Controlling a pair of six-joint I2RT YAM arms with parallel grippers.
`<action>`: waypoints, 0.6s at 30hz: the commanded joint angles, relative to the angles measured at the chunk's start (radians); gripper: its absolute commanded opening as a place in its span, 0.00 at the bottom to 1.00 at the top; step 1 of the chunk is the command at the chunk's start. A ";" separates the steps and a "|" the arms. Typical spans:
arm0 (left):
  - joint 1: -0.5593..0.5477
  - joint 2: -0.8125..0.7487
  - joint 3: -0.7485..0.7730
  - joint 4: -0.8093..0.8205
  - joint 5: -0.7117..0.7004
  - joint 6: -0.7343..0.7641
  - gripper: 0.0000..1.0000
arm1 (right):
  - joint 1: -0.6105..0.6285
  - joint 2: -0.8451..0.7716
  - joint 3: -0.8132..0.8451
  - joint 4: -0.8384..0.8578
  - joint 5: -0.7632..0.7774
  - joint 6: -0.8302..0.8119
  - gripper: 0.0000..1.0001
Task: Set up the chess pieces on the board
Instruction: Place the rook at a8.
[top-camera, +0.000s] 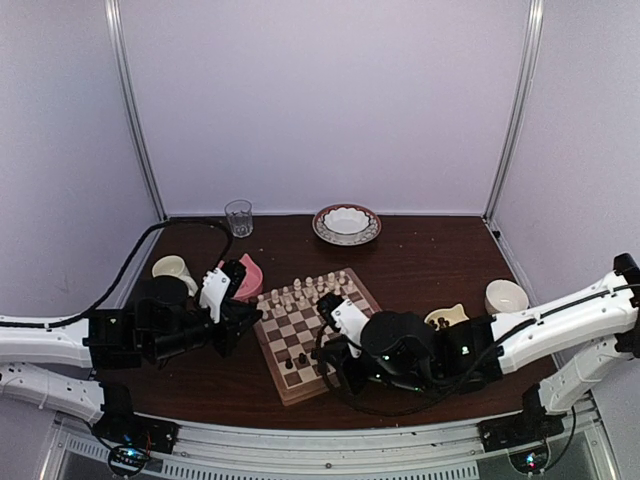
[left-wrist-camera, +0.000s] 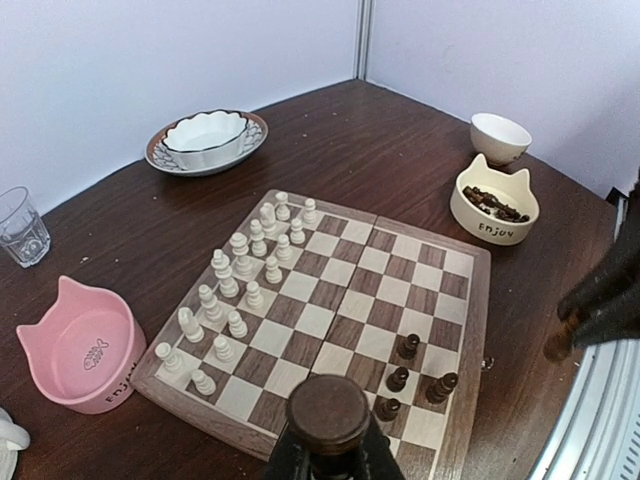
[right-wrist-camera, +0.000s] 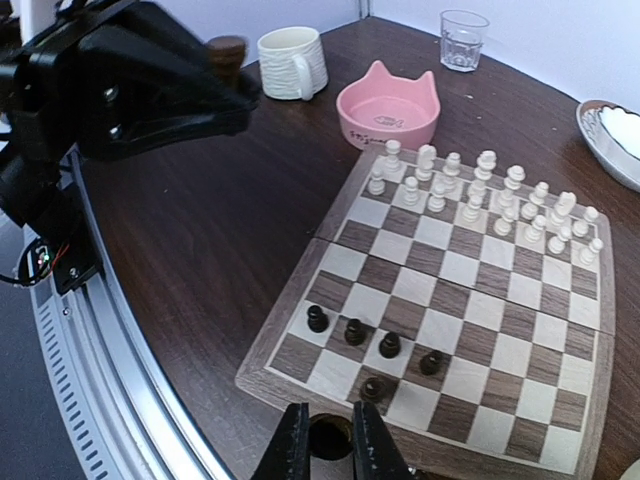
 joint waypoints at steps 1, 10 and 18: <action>0.004 0.012 -0.010 0.053 -0.076 0.008 0.00 | 0.048 0.101 0.073 0.054 0.038 -0.041 0.07; 0.004 0.037 0.001 0.044 -0.083 0.000 0.00 | 0.066 0.291 0.138 0.135 0.062 -0.035 0.07; 0.004 0.006 -0.014 0.048 -0.122 0.015 0.01 | 0.063 0.426 0.218 0.161 0.065 -0.018 0.06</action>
